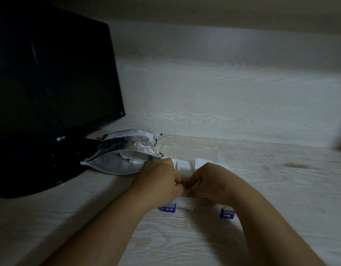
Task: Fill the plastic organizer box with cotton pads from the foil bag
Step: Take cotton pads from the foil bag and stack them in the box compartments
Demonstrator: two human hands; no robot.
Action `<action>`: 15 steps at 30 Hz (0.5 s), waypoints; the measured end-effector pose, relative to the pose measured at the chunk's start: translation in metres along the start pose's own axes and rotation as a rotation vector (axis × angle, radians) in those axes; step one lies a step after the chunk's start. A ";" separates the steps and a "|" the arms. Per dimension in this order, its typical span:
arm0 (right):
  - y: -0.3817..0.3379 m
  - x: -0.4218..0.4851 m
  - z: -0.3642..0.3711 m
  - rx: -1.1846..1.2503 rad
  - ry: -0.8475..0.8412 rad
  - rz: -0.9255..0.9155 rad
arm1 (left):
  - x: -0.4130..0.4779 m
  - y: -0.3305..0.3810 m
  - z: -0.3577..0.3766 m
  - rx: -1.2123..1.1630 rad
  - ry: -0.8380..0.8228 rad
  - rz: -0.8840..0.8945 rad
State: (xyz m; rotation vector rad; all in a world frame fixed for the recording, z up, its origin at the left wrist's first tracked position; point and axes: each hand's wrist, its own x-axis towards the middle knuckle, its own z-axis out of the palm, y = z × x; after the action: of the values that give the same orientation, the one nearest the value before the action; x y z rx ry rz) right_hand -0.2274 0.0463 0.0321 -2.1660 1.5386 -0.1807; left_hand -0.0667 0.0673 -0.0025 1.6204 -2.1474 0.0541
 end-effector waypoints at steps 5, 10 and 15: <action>0.000 -0.002 -0.005 0.087 0.079 -0.013 | 0.000 -0.007 -0.002 -0.301 0.093 -0.099; 0.000 -0.002 -0.007 0.185 0.201 -0.020 | 0.003 -0.020 -0.004 -0.416 0.272 -0.291; 0.001 -0.001 -0.006 0.221 0.261 -0.047 | 0.001 -0.034 -0.006 -0.065 0.105 -0.468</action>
State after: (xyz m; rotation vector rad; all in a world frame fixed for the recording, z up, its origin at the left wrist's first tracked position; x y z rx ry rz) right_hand -0.2309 0.0451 0.0369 -2.0657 1.5222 -0.6408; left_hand -0.0333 0.0572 -0.0043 1.9887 -1.6299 -0.0737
